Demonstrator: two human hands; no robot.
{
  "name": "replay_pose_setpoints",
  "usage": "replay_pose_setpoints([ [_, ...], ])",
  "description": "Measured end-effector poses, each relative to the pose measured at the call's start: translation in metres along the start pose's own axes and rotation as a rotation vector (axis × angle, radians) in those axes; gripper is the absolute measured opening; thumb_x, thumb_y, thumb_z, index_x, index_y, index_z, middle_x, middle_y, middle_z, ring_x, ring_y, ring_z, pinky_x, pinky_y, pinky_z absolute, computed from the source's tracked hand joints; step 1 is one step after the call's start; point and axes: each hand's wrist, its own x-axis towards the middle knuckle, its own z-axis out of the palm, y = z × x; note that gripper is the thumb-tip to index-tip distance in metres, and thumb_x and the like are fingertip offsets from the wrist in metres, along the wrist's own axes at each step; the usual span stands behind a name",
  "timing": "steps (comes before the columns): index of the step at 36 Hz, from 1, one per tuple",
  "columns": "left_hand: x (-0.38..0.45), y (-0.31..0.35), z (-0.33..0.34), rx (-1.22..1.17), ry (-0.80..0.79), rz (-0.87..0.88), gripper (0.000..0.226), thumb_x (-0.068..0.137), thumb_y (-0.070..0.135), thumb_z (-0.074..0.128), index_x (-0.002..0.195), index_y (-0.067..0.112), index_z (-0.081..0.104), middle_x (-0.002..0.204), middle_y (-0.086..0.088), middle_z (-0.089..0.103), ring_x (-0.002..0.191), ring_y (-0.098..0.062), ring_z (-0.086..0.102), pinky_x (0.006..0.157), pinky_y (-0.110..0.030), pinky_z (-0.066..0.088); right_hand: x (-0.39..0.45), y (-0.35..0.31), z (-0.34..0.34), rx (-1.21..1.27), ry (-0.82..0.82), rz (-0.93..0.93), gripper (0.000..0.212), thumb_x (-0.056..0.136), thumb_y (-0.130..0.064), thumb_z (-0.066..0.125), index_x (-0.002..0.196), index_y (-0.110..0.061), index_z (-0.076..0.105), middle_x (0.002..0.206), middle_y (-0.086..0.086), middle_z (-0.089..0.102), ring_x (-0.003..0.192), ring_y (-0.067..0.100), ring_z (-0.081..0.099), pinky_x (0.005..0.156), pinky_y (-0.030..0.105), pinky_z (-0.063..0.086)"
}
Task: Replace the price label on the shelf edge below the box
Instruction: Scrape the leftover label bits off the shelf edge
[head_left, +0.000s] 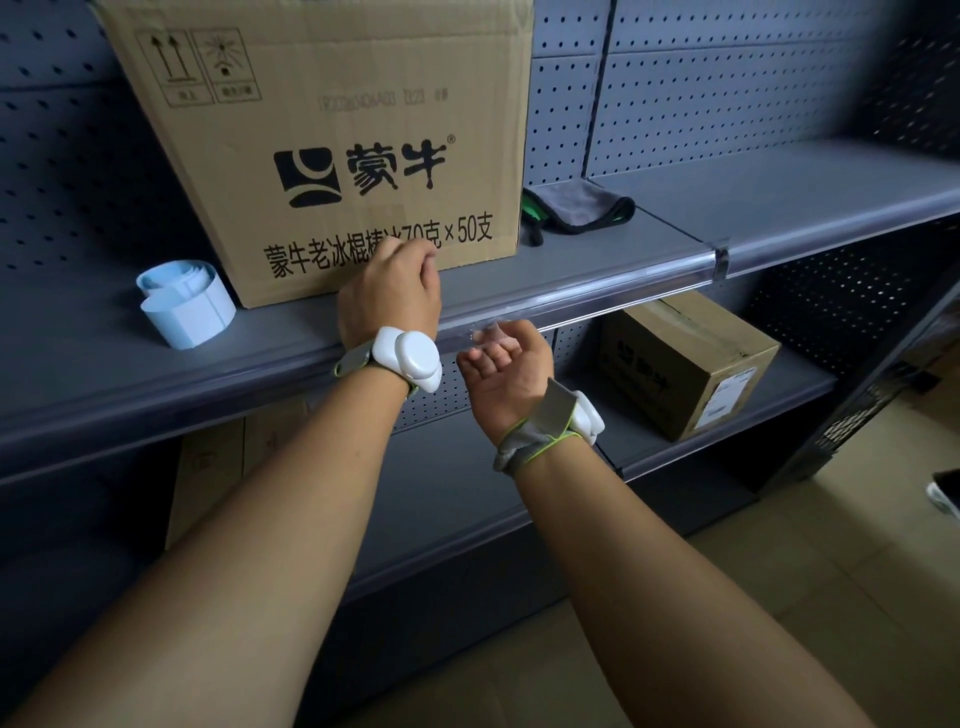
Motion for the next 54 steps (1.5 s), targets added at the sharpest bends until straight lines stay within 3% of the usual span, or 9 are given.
replay_pose_setpoints([
  [11, -0.002, 0.003, -0.001, 0.004, 0.0, -0.008, 0.02, 0.093, 0.024, 0.049, 0.1, 0.025, 0.068, 0.1, 0.0, 0.064, 0.071, -0.027, 0.061, 0.053, -0.026, 0.033, 0.002, -0.001, 0.006, -0.084, 0.109, -0.039, 0.014, 0.082, -0.004, 0.049, 0.069, -0.006, 0.049, 0.061, 0.007, 0.05, 0.038, 0.014, 0.039, 0.043, 0.022, 0.042],
  [20, -0.001, 0.0, -0.001, 0.002, 0.013, -0.006, 0.021, 0.093, 0.024, 0.048, 0.1, 0.026, 0.068, 0.101, -0.001, 0.064, 0.073, -0.029, 0.062, 0.053, -0.027, 0.036, -0.002, 0.001, 0.002, -0.001, 0.03, -0.018, 0.015, 0.081, -0.008, 0.044, 0.067, -0.009, 0.048, 0.062, 0.01, 0.055, 0.047, 0.02, 0.04, 0.054, 0.026, 0.044],
  [27, -0.001, 0.001, 0.0, 0.009, 0.01, 0.001, 0.021, 0.093, 0.024, 0.048, 0.101, 0.026, 0.068, 0.101, -0.001, 0.064, 0.072, -0.028, 0.062, 0.053, -0.026, 0.036, -0.001, 0.003, 0.004, 0.031, 0.032, -0.007, 0.009, 0.084, -0.008, 0.048, 0.076, -0.01, 0.049, 0.06, 0.006, 0.053, 0.044, 0.017, 0.038, 0.048, 0.023, 0.041],
  [42, -0.001, 0.0, 0.002, 0.005, 0.003, 0.0, 0.02, 0.093, 0.024, 0.047, 0.099, 0.025, 0.066, 0.101, 0.0, 0.063, 0.071, -0.027, 0.06, 0.053, -0.028, 0.032, -0.001, 0.004, 0.005, 0.094, 0.073, 0.059, 0.01, 0.087, -0.004, 0.05, 0.078, -0.008, 0.051, 0.063, 0.006, 0.055, 0.046, 0.017, 0.038, 0.05, 0.025, 0.041],
  [54, 0.0, 0.001, 0.002, 0.017, 0.007, 0.015, 0.02, 0.093, 0.024, 0.047, 0.1, 0.024, 0.066, 0.102, -0.001, 0.063, 0.074, -0.027, 0.061, 0.052, -0.028, 0.037, -0.005, -0.004, 0.008, 0.073, 0.085, 0.097, 0.011, 0.088, 0.0, 0.047, 0.08, -0.005, 0.052, 0.066, 0.008, 0.054, 0.049, 0.017, 0.038, 0.054, 0.026, 0.041],
])
